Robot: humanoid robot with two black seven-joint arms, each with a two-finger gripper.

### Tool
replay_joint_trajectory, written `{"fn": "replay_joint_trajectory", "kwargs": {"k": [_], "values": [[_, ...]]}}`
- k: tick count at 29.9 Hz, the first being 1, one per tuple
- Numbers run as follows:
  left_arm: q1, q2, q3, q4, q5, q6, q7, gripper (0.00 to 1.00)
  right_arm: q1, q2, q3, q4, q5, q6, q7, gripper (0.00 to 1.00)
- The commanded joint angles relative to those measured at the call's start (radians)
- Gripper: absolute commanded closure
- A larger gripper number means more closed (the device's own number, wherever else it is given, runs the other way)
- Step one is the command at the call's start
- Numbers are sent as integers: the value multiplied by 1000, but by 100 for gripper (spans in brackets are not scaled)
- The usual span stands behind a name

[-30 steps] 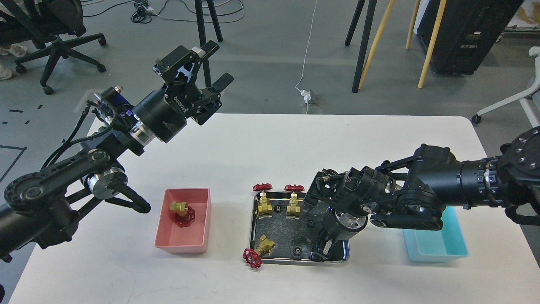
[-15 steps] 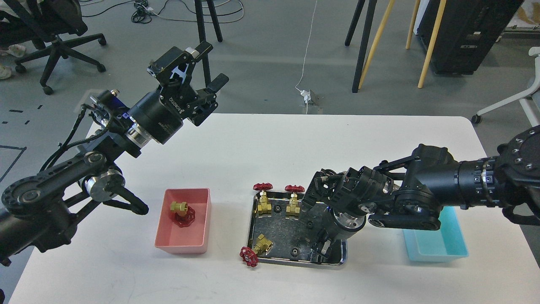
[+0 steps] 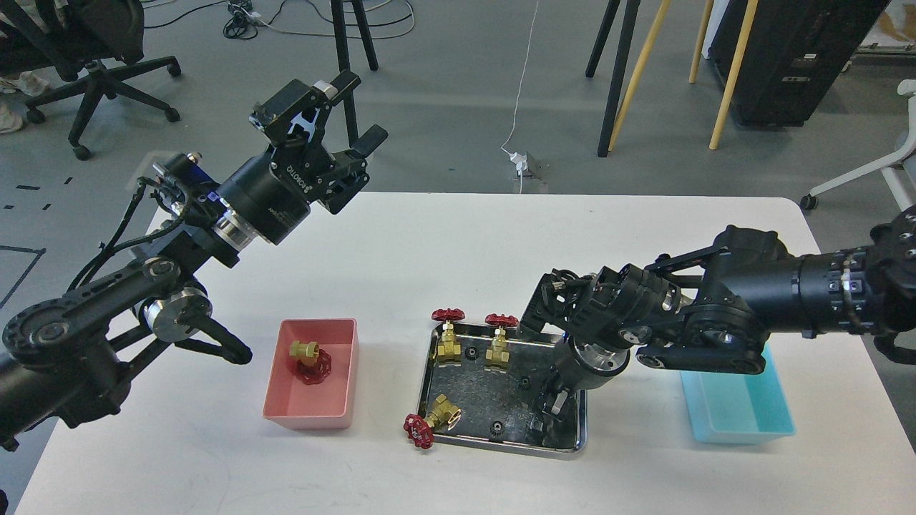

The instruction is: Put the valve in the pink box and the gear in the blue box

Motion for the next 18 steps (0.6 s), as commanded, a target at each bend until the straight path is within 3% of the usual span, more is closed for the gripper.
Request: {"fn": "replay_joint_trajectory", "kwargs": {"k": [1,10,13,18], "values": [[2,-2,1,0,0,0,0,19,73,-143,14,87,1,0,2,99],[18,-41,2,0,1,0,0,18,130,-650,12,269,-75,0,-2,99],[23,-51,1,0,3,0,0,18,66,-736,14,269,-131,0,-2,99],[28,-61,1,-2,1,0,0,18,-25,-759,52,267,-142,0,-8,99]]}}
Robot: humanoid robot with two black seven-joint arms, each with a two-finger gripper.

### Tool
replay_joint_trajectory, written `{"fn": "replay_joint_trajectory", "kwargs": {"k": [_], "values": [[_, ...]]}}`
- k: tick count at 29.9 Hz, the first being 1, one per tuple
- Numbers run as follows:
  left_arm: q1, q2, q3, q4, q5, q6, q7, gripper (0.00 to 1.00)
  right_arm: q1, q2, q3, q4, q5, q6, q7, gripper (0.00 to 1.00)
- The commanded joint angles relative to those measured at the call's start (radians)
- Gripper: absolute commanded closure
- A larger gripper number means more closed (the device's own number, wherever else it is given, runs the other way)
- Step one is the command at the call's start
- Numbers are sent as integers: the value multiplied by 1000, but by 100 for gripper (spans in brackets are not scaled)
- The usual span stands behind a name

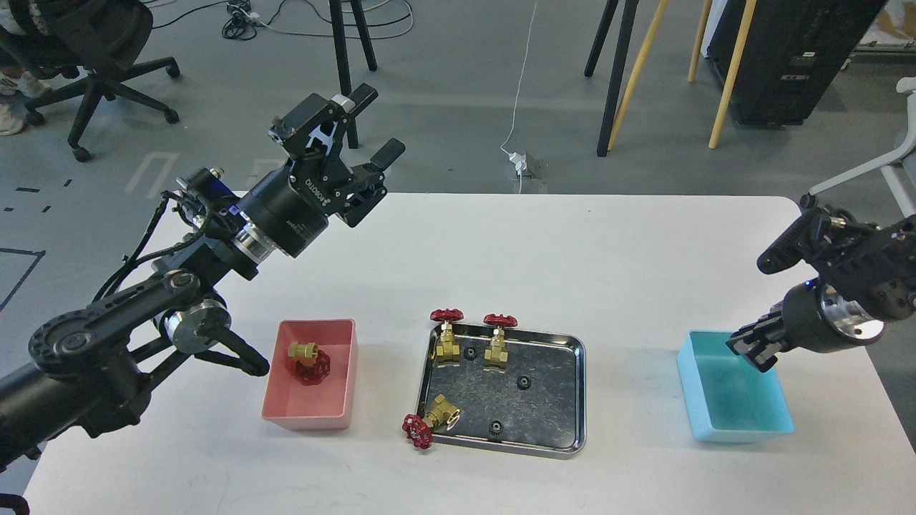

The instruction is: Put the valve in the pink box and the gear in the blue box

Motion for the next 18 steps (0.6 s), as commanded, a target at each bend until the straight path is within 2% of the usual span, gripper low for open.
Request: {"fn": "replay_joint_trajectory", "kwargs": {"k": [1,3,6,8,9,10,11,15,18], "values": [[3,-11,-1,-1,0,0,0,18,-55,-13,25,-5,-7,0,-5,98],[3,-12,-1,-3,0,0,0,18,-61,-13,25,-5,-7,0,-9,94],[3,-12,-1,-3,1,0,0,18,-75,-13,38,-7,-3,0,-11,63],[3,-12,-1,-3,0,0,0,18,-86,-18,60,-8,8,0,-11,34],[3,-12,-1,-3,0,0,0,18,-93,-21,72,-8,11,0,-11,24],[3,-11,-1,-1,0,0,0,18,-99,-28,90,-8,11,0,-11,8],[4,-11,1,-3,0,0,0,18,-107,-36,109,-10,13,0,-11,0],[4,-11,2,0,1,0,0,18,-133,-53,204,-22,61,0,-9,0],[4,-3,1,5,1,0,0,18,-139,-64,305,-47,245,0,-9,0]]}}
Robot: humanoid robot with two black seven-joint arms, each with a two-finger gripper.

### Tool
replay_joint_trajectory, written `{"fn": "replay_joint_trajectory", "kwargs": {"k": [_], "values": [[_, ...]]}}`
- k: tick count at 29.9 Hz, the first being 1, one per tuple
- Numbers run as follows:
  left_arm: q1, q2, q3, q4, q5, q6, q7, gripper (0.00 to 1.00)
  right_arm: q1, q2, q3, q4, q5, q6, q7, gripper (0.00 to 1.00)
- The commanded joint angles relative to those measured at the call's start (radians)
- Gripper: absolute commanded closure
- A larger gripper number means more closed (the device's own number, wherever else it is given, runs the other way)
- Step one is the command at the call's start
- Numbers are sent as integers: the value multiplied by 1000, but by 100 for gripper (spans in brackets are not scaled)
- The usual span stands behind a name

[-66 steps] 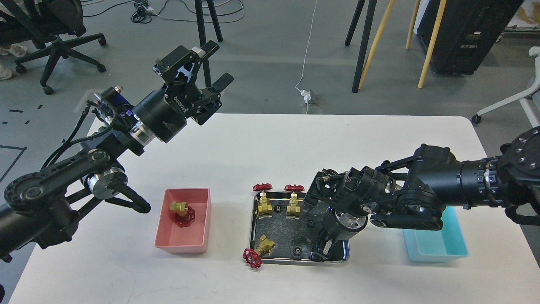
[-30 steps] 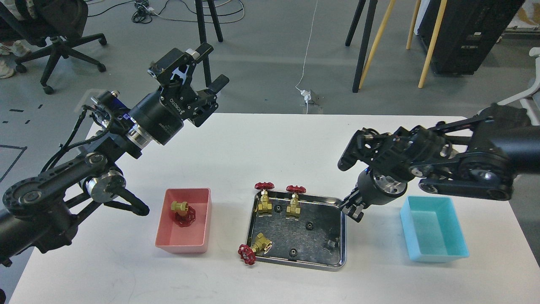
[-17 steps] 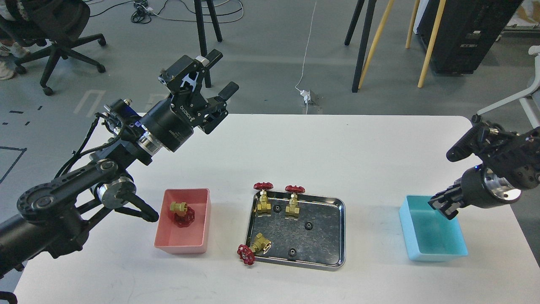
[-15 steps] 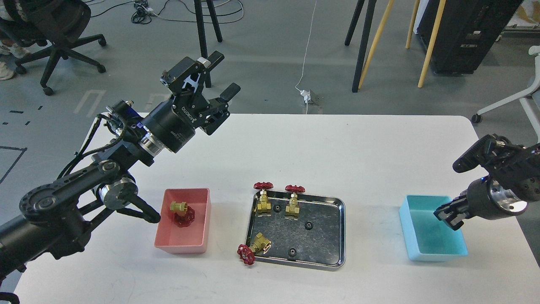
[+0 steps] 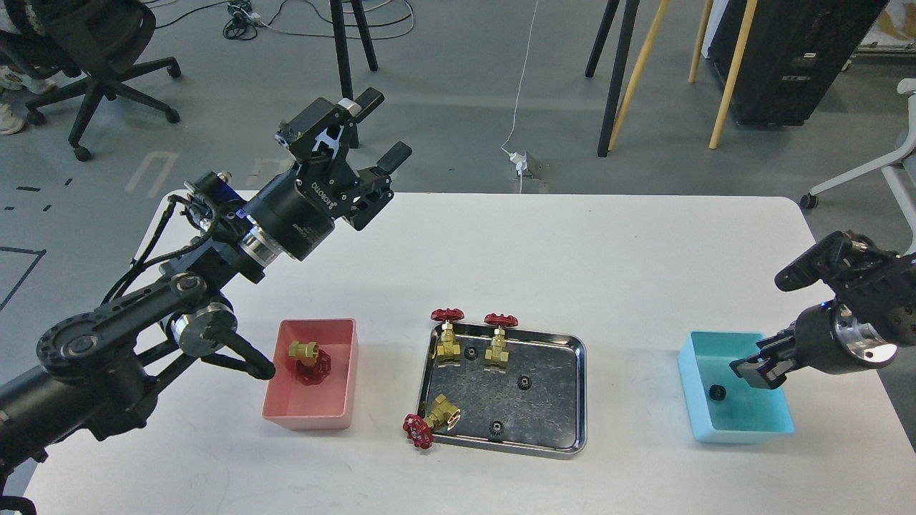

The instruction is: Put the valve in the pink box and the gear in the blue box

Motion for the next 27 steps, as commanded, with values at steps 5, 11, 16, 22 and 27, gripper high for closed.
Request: {"fn": "replay_joint_trajectory", "kwargs": {"k": [5,11,16,22,27], "values": [[-29,2,-8,68,-2,-18,0,18,-11,8,269,-117,742,-77,2,0],[-133,-10,-73,203,-174,-234,0,16,-17,94,421,-228,1507,-115,40,0],[-247,-58,-68,385,-341,-234,0,12,-53,198,452,-375,1800,0,113,0],[-293,-125,-56,522,-346,-234,0,2,-206,390,570,-616,1884,0,125,0],[-278,-184,-56,588,-337,-234,0,1,-217,445,587,-662,1845,0,131,0]]}}
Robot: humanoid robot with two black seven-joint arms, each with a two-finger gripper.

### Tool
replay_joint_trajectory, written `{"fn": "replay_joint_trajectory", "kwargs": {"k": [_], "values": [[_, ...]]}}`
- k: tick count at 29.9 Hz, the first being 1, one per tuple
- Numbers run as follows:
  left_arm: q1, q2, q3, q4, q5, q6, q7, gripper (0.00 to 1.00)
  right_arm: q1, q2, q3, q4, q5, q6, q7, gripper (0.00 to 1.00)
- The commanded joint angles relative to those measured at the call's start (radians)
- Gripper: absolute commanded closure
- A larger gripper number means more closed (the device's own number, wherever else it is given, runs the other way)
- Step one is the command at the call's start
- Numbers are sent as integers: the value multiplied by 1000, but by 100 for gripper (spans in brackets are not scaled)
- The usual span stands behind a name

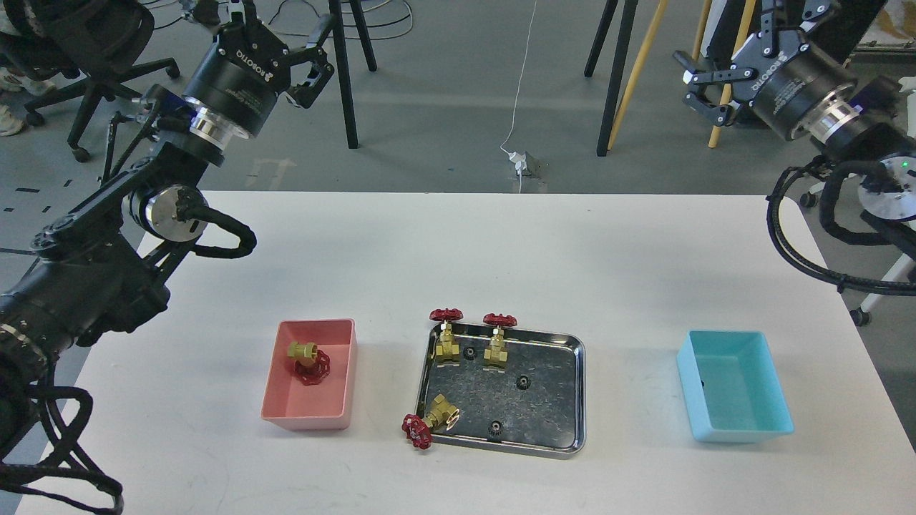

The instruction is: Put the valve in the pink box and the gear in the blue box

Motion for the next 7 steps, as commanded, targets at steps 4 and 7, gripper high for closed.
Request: {"fn": "replay_joint_trajectory", "kwargs": {"k": [4,7], "values": [[31,-87,-3,106,1,0,0,1,-4,55,19,-83,-19,0,5,0],[32,-129,-10,168,-1,0,0,1,-7,67,65,-97,-17,0,8,0]]}}
